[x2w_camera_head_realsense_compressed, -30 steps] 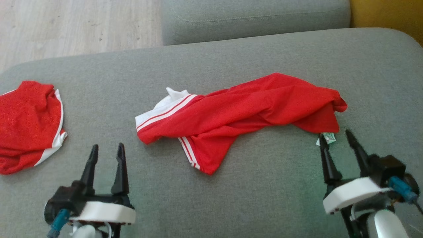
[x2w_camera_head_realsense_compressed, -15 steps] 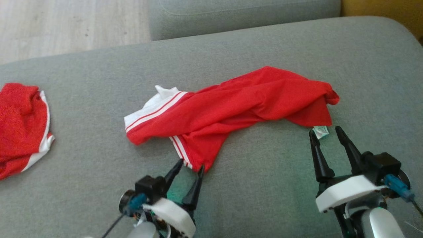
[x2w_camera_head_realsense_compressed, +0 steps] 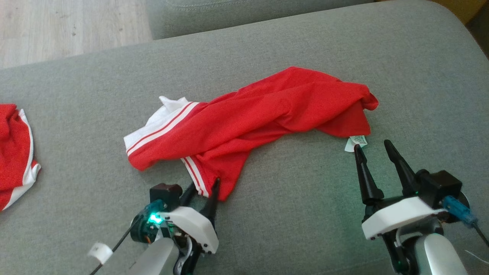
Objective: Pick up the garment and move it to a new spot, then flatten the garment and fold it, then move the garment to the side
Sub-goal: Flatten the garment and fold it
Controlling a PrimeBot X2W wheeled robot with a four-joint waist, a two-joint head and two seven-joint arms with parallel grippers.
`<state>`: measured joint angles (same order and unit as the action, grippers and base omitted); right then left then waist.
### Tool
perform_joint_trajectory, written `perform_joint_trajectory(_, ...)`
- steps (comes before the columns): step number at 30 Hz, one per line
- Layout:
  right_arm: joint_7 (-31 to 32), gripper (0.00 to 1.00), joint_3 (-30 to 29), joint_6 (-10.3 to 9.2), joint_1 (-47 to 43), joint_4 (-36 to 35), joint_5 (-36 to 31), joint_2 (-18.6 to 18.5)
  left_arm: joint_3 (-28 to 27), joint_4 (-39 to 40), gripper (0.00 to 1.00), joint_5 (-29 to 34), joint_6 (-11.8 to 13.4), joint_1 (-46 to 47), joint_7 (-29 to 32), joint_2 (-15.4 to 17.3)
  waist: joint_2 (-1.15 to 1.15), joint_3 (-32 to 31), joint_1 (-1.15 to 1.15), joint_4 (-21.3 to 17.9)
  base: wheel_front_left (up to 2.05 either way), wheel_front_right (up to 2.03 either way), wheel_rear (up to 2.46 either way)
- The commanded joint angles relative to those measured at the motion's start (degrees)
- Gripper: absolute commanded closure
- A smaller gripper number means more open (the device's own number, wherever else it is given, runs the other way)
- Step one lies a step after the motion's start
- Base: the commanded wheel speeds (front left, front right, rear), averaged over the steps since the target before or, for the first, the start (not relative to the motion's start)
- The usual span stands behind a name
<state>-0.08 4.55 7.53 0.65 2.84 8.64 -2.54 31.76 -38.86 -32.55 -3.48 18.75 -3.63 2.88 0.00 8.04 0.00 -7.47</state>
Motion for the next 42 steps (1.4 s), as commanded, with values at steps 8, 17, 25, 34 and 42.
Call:
perform_joint_trajectory(8, -1.0, 0.00, -0.4, -0.04, 2.0, -1.7, 1.0, -0.3, 1.0, 4.5, 1.00, -3.8, 0.1, 3.4, -4.6, 0.0, 0.00, -1.1, 0.00, 2.1, 0.00, 0.00, 0.00)
perform_joint_trajectory(17, -0.5, 0.00, -2.7, -0.04, 0.9, -2.6, 1.3, -0.3, 1.7, 33.1, 1.00, -2.1, 1.4, 2.3, -4.0, 3.6, 0.00, -2.9, 0.00, 6.1, 0.00, 0.00, 0.00)
perform_joint_trajectory(25, -0.6, 0.00, -2.9, -0.04, 1.4, -3.3, 2.0, -0.3, -0.4, 45.7, 1.00, -5.9, 6.3, -2.1, 7.3, 9.0, 0.00, -1.6, 0.00, 5.2, 0.00, 0.00, 0.00)
perform_joint_trajectory(34, -1.4, 0.00, -1.5, -0.04, 3.9, -3.4, 2.3, -0.3, -6.9, 21.0, 1.00, -4.9, 8.8, 3.8, 4.9, 12.9, 0.00, 3.1, 0.00, 2.6, 0.00, 0.00, 0.00)
perform_joint_trajectory(42, -1.7, 0.00, -1.2, -0.04, 5.0, -3.2, 2.2, -0.3, -7.0, 7.1, 0.00, -1.1, 8.1, 9.9, -3.8, 13.0, 0.00, 4.3, 0.00, 2.0, 0.00, 0.00, 0.00)
